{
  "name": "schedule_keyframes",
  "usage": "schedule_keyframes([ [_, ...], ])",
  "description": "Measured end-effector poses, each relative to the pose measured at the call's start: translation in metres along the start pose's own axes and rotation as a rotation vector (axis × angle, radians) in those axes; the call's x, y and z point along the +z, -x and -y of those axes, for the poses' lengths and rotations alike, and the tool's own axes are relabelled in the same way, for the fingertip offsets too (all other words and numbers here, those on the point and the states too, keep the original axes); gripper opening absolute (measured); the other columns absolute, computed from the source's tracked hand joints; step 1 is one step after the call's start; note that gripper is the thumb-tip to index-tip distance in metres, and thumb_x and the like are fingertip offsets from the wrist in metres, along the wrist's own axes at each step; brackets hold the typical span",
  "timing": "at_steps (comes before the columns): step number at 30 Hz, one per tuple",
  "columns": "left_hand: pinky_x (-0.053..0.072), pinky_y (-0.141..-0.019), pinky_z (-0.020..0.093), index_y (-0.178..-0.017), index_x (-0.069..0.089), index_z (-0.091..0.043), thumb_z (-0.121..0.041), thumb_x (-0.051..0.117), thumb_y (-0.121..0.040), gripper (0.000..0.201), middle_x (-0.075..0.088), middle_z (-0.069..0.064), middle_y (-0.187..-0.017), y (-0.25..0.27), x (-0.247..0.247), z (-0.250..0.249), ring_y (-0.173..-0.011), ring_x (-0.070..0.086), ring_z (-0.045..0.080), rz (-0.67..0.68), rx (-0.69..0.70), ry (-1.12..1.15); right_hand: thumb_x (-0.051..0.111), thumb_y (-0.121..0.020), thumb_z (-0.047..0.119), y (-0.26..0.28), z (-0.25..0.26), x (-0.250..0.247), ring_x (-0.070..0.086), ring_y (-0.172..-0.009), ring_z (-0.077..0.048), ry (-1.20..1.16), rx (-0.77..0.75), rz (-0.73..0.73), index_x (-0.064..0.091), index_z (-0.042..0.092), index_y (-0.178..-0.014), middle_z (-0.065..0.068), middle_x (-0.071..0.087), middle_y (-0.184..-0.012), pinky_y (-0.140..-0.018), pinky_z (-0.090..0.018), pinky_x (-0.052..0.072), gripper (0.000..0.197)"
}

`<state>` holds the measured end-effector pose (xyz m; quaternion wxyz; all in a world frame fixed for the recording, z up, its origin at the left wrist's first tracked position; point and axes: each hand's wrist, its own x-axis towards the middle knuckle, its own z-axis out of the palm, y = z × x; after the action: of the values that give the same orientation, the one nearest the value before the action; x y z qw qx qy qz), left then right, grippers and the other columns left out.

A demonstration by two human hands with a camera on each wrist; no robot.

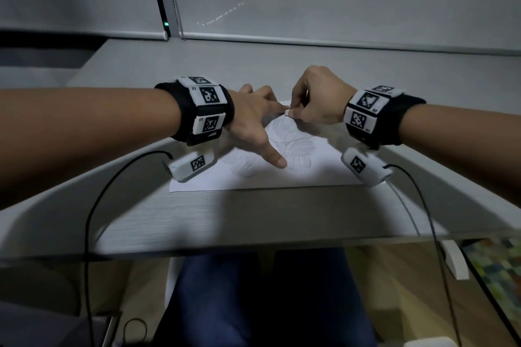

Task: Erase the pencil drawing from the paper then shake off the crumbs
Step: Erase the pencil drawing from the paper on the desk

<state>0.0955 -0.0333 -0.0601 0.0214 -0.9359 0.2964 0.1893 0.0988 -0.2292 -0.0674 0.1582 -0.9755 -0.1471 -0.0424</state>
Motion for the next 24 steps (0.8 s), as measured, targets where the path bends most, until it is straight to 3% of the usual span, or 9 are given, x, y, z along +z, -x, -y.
schedule_keyframes([
  [5, 0.044, -0.105, 0.057, -0.154, 0.027, -0.056, -0.102, 0.064, -0.044, 0.124, 0.039, -0.013, -0.129, 0.002, -0.002, -0.001, -0.124, 0.037, 0.024, 0.003, 0.006, -0.016, 0.081, -0.082, 0.018, 0.02, 0.009, 0.003, 0.063, -0.055, -0.006, -0.057, -0.087, 0.099, 0.081, 0.015, -0.072, 0.005, 0.073, -0.062, -0.055, -0.017, 0.05, 0.01],
  [9, 0.045, -0.106, 0.056, -0.163, 0.019, -0.047, -0.104, 0.061, -0.041, 0.141, 0.038, -0.016, -0.121, 0.0, -0.001, 0.0, -0.12, 0.037, 0.022, 0.011, 0.003, -0.021, 0.084, -0.08, 0.022, 0.006, 0.001, -0.001, 0.058, -0.051, -0.003, -0.057, -0.022, 0.046, 0.082, 0.015, -0.071, 0.009, 0.068, -0.058, -0.058, -0.021, 0.047, 0.011],
  [13, 0.042, -0.109, 0.057, -0.165, 0.017, -0.04, -0.104, 0.062, -0.043, 0.144, 0.038, -0.016, -0.13, -0.002, 0.002, 0.003, -0.127, 0.036, 0.021, -0.001, -0.007, -0.009, 0.082, -0.08, 0.018, 0.001, 0.001, 0.004, 0.066, -0.059, -0.013, -0.03, 0.02, -0.039, 0.08, 0.013, -0.069, 0.005, 0.071, -0.062, -0.062, -0.029, 0.059, 0.012],
  [16, 0.043, -0.108, 0.056, -0.157, 0.028, -0.046, -0.103, 0.062, -0.043, 0.131, 0.04, -0.014, -0.126, -0.002, 0.004, 0.005, -0.122, 0.037, 0.022, -0.01, 0.022, 0.005, 0.079, -0.081, 0.016, 0.015, 0.013, 0.01, 0.066, -0.06, -0.011, -0.049, -0.059, 0.012, 0.08, 0.012, -0.072, 0.002, 0.073, -0.066, -0.061, -0.026, 0.057, 0.01],
  [18, 0.044, -0.105, 0.056, -0.147, 0.037, -0.047, -0.102, 0.063, -0.045, 0.119, 0.04, -0.013, -0.124, -0.002, 0.004, 0.006, -0.12, 0.038, 0.022, -0.011, 0.036, 0.012, 0.078, -0.081, 0.014, 0.02, 0.02, 0.011, 0.065, -0.058, -0.005, -0.056, -0.116, 0.073, 0.081, 0.013, -0.073, 0.004, 0.072, -0.065, -0.057, -0.017, 0.05, 0.009],
  [20, 0.044, -0.105, 0.056, -0.148, 0.039, -0.044, -0.102, 0.063, -0.046, 0.119, 0.04, -0.013, -0.126, -0.003, 0.004, 0.006, -0.12, 0.038, 0.022, -0.007, 0.038, 0.003, 0.079, -0.08, 0.014, 0.014, 0.019, 0.009, 0.061, -0.052, 0.0, -0.06, -0.099, 0.063, 0.082, 0.013, -0.073, 0.01, 0.068, -0.059, -0.055, -0.011, 0.043, 0.008],
  [24, 0.042, -0.109, 0.056, -0.16, 0.024, -0.043, -0.102, 0.063, -0.046, 0.134, 0.039, -0.012, -0.132, -0.006, 0.005, 0.007, -0.126, 0.036, 0.022, -0.011, 0.033, 0.005, 0.082, -0.079, 0.016, -0.005, 0.009, 0.006, 0.059, -0.053, -0.005, -0.047, 0.008, -0.027, 0.082, 0.009, -0.074, 0.007, 0.066, -0.059, -0.06, -0.022, 0.049, 0.009],
])
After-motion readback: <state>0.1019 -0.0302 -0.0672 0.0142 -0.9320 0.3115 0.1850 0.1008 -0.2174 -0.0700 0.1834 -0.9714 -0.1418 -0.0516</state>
